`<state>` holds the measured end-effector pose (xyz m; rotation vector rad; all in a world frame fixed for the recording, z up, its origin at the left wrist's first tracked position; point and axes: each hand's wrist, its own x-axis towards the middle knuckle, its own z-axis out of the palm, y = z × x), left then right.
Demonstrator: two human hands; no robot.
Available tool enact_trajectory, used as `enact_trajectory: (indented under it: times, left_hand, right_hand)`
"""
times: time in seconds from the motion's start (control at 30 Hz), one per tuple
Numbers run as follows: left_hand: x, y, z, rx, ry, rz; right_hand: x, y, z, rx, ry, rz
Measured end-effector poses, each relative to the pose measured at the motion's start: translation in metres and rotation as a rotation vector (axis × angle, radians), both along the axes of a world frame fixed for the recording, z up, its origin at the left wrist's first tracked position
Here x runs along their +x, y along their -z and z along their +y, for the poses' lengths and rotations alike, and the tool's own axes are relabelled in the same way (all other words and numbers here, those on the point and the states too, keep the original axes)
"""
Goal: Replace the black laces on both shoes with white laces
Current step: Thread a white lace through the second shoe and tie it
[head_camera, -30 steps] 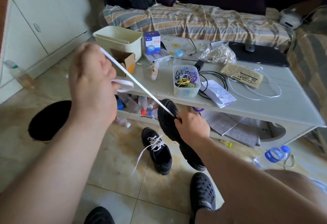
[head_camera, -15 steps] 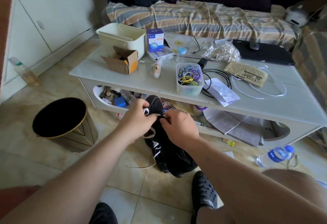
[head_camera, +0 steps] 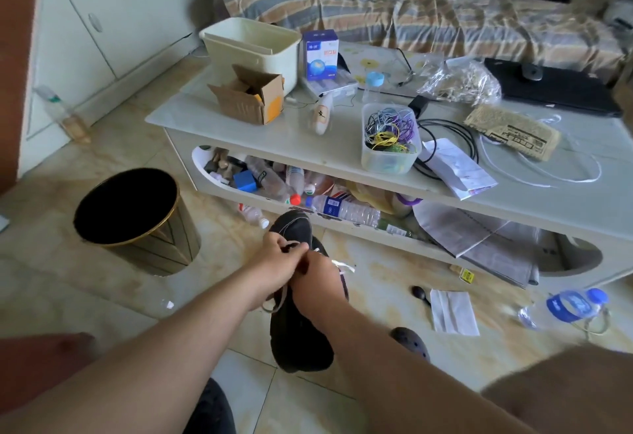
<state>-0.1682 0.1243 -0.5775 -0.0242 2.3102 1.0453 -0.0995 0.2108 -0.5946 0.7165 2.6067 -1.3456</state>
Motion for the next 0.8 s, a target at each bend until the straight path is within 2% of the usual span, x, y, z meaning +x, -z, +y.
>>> enact_trajectory:
  times: [0.07,0.17,0.3,0.4,0.53,0.6,0.7,0.8]
  left_hand:
    - [-0.003,0.016,-0.008,-0.022,0.015,-0.017]
    - [-0.007,0.033,-0.012,0.089,0.018,-0.140]
    - [-0.008,0.054,-0.012,0.174,-0.020,-0.177]
    - [-0.013,0.063,-0.016,0.173,-0.013,-0.131]
    - [-0.019,0.073,-0.028,0.015,0.116,-0.027]
    - [-0.023,0.082,-0.037,-0.041,0.175,0.016]
    - [-0.027,0.083,-0.046,-0.045,0.192,0.014]
    - [-0.026,0.077,-0.051,0.004,0.214,-0.003]
  right_hand:
    - [0.002,0.013,-0.005,-0.179,0.080,-0.026]
    - [-0.001,0.028,0.002,-0.316,0.186,-0.063]
    - [-0.008,0.040,0.007,-0.452,0.096,-0.069]
    - [-0.012,0.046,0.008,-0.451,0.038,-0.057]
    - [-0.017,0.050,0.007,-0.469,-0.069,-0.118]
    - [-0.024,0.054,0.003,-0.498,0.062,-0.131]
    - [-0.034,0.058,0.014,-0.269,0.325,-0.108]
    - [-0.028,0.065,0.028,-0.260,0.229,-0.184]
